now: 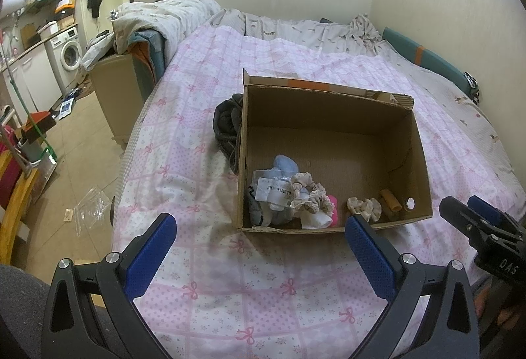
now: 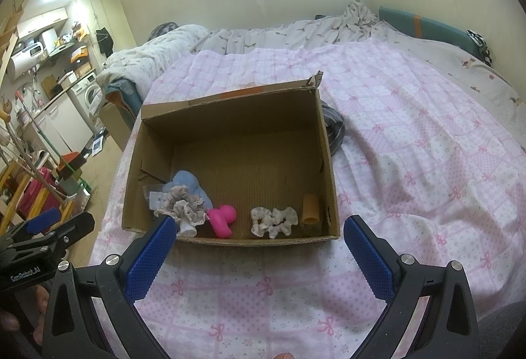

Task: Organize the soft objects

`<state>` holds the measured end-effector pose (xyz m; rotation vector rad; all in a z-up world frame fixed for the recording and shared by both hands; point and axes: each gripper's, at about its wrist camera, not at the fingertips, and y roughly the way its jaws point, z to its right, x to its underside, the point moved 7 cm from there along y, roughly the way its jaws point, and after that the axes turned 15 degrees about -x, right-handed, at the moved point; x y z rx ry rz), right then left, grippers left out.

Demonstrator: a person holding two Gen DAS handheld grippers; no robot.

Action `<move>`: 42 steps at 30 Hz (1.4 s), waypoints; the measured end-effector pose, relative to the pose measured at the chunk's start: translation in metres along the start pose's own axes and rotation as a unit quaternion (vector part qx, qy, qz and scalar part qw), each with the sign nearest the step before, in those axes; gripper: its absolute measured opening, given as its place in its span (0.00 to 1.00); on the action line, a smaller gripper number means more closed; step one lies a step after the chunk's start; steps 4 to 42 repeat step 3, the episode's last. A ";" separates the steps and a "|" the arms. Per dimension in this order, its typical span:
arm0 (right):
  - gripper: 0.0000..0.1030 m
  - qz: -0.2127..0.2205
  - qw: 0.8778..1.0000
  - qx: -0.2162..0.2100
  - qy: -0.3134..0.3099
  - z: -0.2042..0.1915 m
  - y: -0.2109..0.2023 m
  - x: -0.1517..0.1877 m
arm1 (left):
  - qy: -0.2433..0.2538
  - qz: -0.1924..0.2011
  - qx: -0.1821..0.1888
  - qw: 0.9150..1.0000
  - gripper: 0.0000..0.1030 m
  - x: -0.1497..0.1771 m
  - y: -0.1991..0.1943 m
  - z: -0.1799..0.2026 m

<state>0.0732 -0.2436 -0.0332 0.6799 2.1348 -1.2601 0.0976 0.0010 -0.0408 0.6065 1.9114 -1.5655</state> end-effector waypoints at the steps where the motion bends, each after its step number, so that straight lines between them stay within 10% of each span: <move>1: 1.00 0.000 1.000 0.000 0.000 0.000 0.000 0.000 | -0.001 -0.001 0.002 1.000 0.99 0.001 0.000 0.000; 42: 1.00 0.000 1.000 0.000 0.000 0.000 0.000 0.000 | -0.002 -0.004 0.009 1.000 0.99 0.003 0.001 0.001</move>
